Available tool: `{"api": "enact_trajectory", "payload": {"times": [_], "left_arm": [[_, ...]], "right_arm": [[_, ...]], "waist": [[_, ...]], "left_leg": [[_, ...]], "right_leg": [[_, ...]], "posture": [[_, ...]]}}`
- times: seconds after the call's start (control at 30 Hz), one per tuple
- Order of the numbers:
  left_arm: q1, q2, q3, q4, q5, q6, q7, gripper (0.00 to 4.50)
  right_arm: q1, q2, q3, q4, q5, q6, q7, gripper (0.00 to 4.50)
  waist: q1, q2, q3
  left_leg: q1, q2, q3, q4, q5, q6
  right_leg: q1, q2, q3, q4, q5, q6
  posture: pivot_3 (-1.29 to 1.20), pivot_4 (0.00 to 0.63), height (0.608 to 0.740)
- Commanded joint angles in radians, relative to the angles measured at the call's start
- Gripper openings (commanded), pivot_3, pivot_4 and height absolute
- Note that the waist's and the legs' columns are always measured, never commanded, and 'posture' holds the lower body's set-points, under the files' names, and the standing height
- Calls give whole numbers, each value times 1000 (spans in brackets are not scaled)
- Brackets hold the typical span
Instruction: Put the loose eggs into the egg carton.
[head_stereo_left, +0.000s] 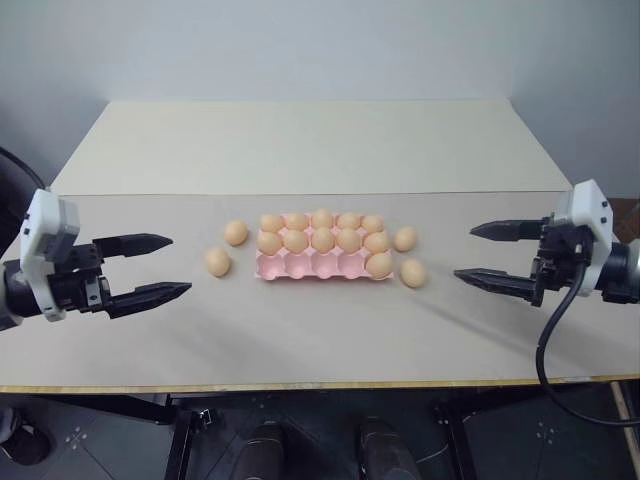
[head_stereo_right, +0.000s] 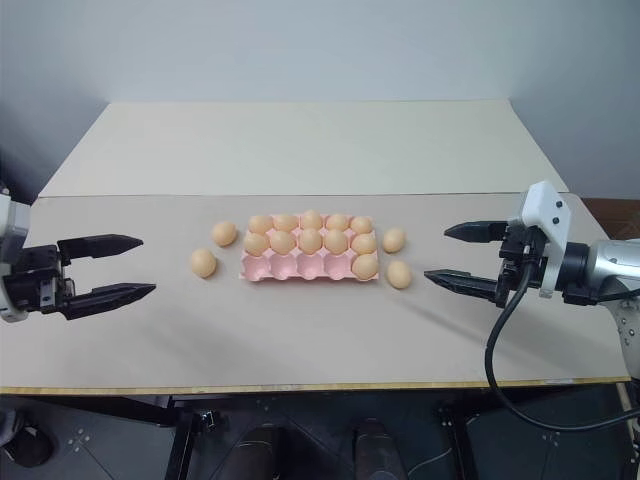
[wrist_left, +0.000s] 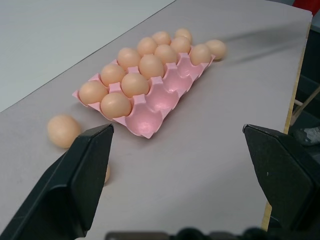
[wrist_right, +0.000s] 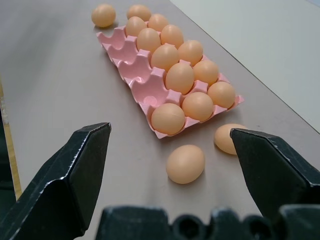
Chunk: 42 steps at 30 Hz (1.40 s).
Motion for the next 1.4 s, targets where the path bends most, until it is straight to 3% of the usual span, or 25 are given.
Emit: {"api": "enact_trajectory", "payload": {"times": [0.03, 0.43, 0.73, 1.03, 1.2, 1.37, 1.4], "left_arm": [[-41, 1, 26, 2, -26, 13, 41, 4500], [-45, 18, 8, 22, 16, -32, 17, 4500], [-18, 34, 21, 13, 8, -25, -22, 4500], [-57, 19, -34, 13, -5, -25, -33, 4500], [-76, 11, -51, 12, -11, -15, -20, 4500], [-82, 17, -55, 17, -11, -15, -22, 4500], [-84, 16, -58, 18, -9, -18, -21, 4500]], "right_arm": [[-10, -22, -38, -18, 15, 0, 1, 4441], [-13, -32, -13, -24, -54, -29, -53, 4441], [-28, -57, 34, -51, -89, 67, -131, 4441], [-82, 54, 265, -103, -219, 127, -293, 4441], [-152, 159, 391, -21, -341, 131, -394, 4441], [-209, 232, 464, 71, -388, 145, -396, 4441], [-218, 245, 469, 94, -397, 145, -402, 4278]], "waist": [[0, 0, 0], [0, 0, 0], [0, 0, 0], [-2, 0, 0], [-2, 0, 0], [-2, 0, 0], [-2, 0, 0]], "left_leg": [[0, 0, 0, 0, 0, 0], [0, 0, 2, 0, 0, 0], [0, 1, 4, -1, 0, 0], [-1, 1, 7, -1, 0, 0], [-4, 2, 9, -1, 0, 0], [-6, 2, 10, -1, 0, 0], [-6, 2, 10, -1, 0, 0]], "right_leg": [[0, 0, 0, 0, 0, 0], [-1, 1, 2, 0, 0, 0], [-3, 1, 4, 1, 0, 0], [-6, 1, 7, 1, 1, 0], [-11, 2, 9, 3, 1, 0], [-13, 2, 10, 3, 2, -1], [-13, 2, 10, 3, 2, -1]], "posture": [[0, 150, 740], [0, 150, 740], [0, 150, 740], [0, 150, 740], [0, 150, 740], [0, 150, 740], [0, 150, 740]]}}
